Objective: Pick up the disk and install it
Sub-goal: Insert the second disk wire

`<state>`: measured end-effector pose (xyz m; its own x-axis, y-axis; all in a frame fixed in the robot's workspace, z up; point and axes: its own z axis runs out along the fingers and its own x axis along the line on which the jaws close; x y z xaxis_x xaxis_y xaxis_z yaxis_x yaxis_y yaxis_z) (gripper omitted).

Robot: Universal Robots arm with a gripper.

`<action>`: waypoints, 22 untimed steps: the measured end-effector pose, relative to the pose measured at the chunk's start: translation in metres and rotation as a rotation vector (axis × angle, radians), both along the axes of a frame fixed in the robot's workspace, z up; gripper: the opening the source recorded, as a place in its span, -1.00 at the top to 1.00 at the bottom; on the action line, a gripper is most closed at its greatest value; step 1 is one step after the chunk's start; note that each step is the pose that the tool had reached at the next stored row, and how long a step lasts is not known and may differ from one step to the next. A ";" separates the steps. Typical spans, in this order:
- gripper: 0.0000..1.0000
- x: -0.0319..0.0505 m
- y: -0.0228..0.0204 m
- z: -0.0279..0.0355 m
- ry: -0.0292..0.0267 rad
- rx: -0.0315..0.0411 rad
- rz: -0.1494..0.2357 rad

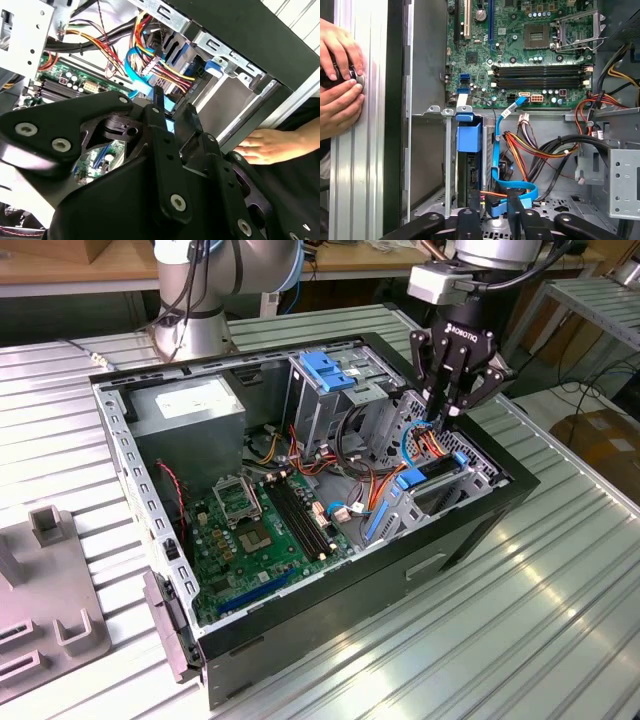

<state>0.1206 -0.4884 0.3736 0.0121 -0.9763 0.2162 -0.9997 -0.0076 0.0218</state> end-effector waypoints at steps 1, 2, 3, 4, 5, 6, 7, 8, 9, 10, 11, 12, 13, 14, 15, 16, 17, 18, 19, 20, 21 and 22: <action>0.44 0.0000 0.0000 -0.0001 0.0000 -0.0046 0.000; 0.57 0.0000 0.0000 -0.0002 0.0000 -0.0078 0.000; 0.57 0.0000 0.0000 -0.0002 0.0000 -0.0110 0.000; 0.57 0.0000 0.0000 -0.0002 0.0000 -0.0125 0.000; 0.68 0.0000 0.0000 -0.0002 0.0000 -0.0126 0.000; 0.68 0.0000 0.0000 -0.0002 0.0000 -0.0127 0.000; 0.68 0.0000 -0.0003 -0.0004 0.0000 -0.0126 0.000; 0.68 0.0000 -0.0009 -0.0005 0.0000 -0.0126 0.000; 0.68 0.0000 -0.0028 -0.0008 0.0000 -0.0124 0.000; 0.68 -0.0002 -0.0079 -0.0014 -0.0001 -0.0111 0.000; 0.68 -0.0012 -0.0140 -0.0029 -0.0001 -0.0059 0.001; 0.68 -0.0032 -0.0164 -0.0045 -0.0002 0.0014 0.003; 0.68 -0.0058 -0.0168 -0.0055 -0.0047 0.0048 0.004; 0.68 -0.0072 -0.0170 -0.0058 -0.0096 0.0057 0.005; 0.68 -0.0096 -0.0173 -0.0066 -0.0193 0.0075 0.006; 0.68 -0.0120 -0.0174 -0.0070 -0.0285 0.0084 0.006; 0.68 -0.0139 -0.0176 -0.0075 -0.0370 0.0092 0.006; 0.68 -0.0153 -0.0178 -0.0080 -0.0430 0.0097 0.006; 0.68 -0.0172 -0.0181 -0.0085 -0.0512 0.0100 0.007; 0.68 -0.0186 -0.0184 -0.0088 -0.0583 0.0099 0.007; 0.68 -0.0212 -0.0190 -0.0093 -0.0717 0.0098 0.007; 0.68 -0.0228 -0.0194 -0.0097 -0.0804 0.0099 0.007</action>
